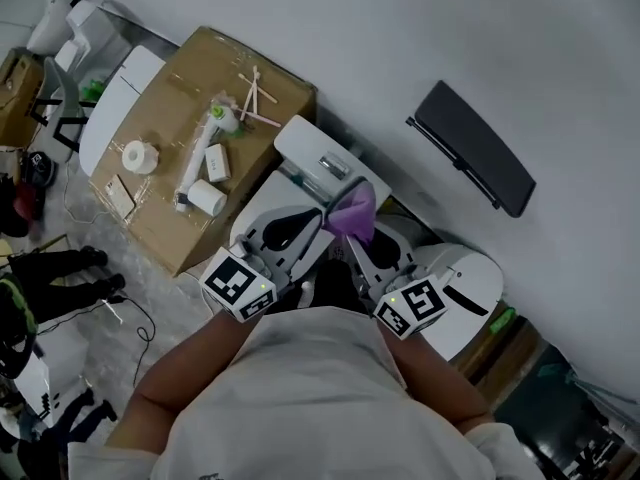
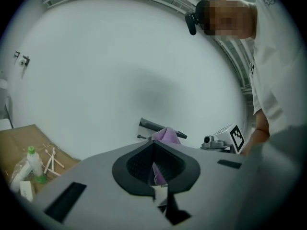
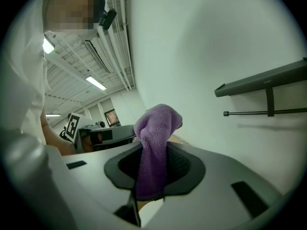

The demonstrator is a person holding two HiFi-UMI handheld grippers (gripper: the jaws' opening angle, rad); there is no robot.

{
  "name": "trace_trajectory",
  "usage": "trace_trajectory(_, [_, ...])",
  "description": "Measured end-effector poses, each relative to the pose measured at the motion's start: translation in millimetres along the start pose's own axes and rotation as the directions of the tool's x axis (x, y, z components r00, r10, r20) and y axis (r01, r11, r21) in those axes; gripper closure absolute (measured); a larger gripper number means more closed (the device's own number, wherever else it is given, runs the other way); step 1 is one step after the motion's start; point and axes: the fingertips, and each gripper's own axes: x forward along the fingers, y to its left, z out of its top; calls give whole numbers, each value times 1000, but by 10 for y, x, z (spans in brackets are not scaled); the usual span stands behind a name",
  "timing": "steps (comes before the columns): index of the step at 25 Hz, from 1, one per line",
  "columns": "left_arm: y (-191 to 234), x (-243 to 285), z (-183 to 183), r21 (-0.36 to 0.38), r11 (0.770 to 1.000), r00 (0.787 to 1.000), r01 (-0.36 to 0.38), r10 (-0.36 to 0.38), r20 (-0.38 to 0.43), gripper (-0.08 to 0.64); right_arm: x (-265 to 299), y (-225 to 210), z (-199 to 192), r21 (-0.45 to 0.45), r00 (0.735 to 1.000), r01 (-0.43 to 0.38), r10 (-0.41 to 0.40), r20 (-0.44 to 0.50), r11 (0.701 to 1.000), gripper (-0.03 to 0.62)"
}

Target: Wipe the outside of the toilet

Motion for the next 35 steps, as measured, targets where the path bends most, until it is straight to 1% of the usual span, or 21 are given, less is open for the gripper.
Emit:
trace_trajectory(2, [71,128,-28,-15,999,999,-38,38,0,554,14,-195,13,-21,1000,-22,21,-20,1000,495])
trace_trajectory(5, [141,297,-70,-13,996,996,-88,88,2,554,5,-516,-63,-60,997,-40,36,-62,997,495])
trace_trajectory(10, [232,494,-271,-2,988,988,-153,153,-8,554,22,-1087,-387,-45,985,-43,35,-167,998,495])
trace_trajectory(13, [296,576,-415,-19,984,984,-175,175,-17,554,52,-1422,-668,-80,972,-32,12,-236,996,495])
trace_trajectory(16, [360,606,-616,-47,980,980,-196,194,-34,554,107,-1730,-1029,-114,950,-20,-16,-311,993,495])
trace_trajectory(19, [441,604,-824,-70,973,975,-219,216,-48,554,164,-1985,-1437,-117,924,-12,-34,-382,993,495])
trace_trajectory(23, [493,595,-1068,-104,963,968,-248,244,-51,554,173,-2214,-1919,-147,880,-14,-58,-472,989,495])
trace_trajectory(26, [522,598,-1211,-127,957,965,-261,256,-55,554,167,-2372,-2198,-180,837,2,-100,-538,984,495])
trace_trajectory(28, [522,589,-1271,-143,953,964,-266,261,-58,554,187,-2445,-2306,-197,810,13,-126,-572,980,495])
trace_trajectory(29, [524,578,-1289,-148,951,963,-270,263,-60,554,225,-2460,-2315,-206,804,10,-131,-581,978,495])
trace_trajectory(32, [527,526,-1338,-167,944,959,-284,278,-62,554,405,-2462,-2257,-232,796,-20,-125,-593,973,495])
trace_trajectory(35, [527,453,-1386,-174,937,953,-304,298,-60,554,659,-2429,-2218,-253,781,-72,-103,-616,965,495])
